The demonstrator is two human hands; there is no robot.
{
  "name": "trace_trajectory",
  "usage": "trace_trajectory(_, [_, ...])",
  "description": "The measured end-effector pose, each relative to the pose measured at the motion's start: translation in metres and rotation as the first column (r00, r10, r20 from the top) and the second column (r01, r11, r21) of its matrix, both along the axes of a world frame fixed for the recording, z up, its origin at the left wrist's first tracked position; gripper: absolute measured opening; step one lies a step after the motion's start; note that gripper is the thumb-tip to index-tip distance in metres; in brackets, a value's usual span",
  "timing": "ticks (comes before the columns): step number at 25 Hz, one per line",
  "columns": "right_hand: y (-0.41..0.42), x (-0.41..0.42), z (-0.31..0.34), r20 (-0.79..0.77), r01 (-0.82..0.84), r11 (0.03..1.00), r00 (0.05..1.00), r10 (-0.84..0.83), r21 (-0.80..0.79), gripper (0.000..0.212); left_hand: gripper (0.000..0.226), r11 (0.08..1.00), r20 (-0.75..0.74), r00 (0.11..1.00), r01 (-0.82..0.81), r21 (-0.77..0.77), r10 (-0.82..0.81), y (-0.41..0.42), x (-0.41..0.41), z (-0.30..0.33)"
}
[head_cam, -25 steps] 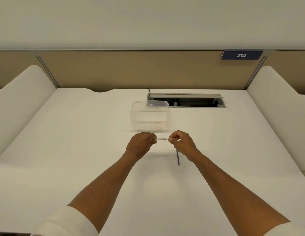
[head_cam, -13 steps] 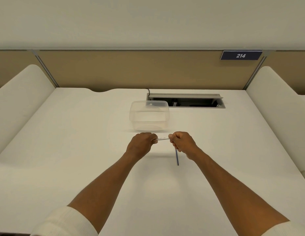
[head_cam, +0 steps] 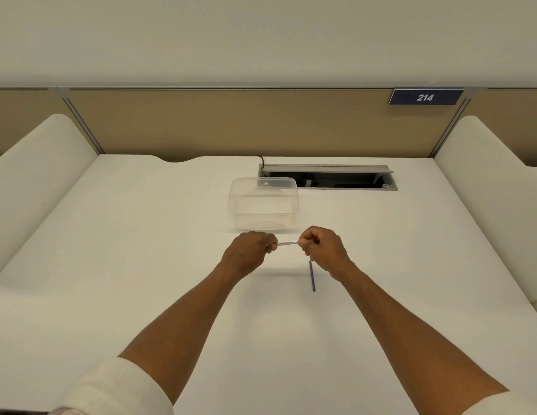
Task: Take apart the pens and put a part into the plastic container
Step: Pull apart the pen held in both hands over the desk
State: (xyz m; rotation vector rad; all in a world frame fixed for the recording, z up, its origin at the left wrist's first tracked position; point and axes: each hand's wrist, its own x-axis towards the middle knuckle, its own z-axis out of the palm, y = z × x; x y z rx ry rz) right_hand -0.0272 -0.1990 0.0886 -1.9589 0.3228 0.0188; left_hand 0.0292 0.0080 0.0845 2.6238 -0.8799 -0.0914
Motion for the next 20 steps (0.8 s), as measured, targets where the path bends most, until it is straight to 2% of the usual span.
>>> trace_trajectory(2, [-0.002, -0.0006, 0.0004, -0.036, -0.024, 0.998, 0.999, 0.026, 0.051, 0.008, 0.025, 1.0, 0.009, 1.0, 0.001, 0.012, -0.001, 0.0007, 0.0007, 0.0006])
trace_trajectory(5, [-0.0036, -0.0001, 0.0026, -0.15, -0.048, 0.997, 0.987, 0.058, 0.066, 0.04, 0.018, 1.0, 0.037, 0.999, 0.016, 0.003, -0.016, 0.0014, 0.0005, 0.0018])
trace_trajectory(7, [-0.0028, 0.0004, 0.004, -0.205, -0.056, 0.998, 0.977, 0.061, 0.028, 0.049, 0.015, 0.999, 0.052, 0.998, 0.032, 0.006, -0.033, 0.0011, -0.0023, 0.0023])
trace_trajectory(13, [0.0001, 0.0025, 0.0028, -0.169, -0.046, 0.994, 0.984, 0.061, 0.096, 0.038, 0.022, 0.999, 0.041, 0.999, 0.022, -0.026, -0.021, 0.0035, -0.0059, -0.0009])
trace_trajectory(20, [0.0001, 0.0015, 0.0078, -0.049, -0.052, 0.998, 0.997, 0.053, 0.036, 0.027, 0.024, 0.995, 0.001, 0.999, 0.048, -0.09, -0.049, 0.0052, 0.0008, -0.0021])
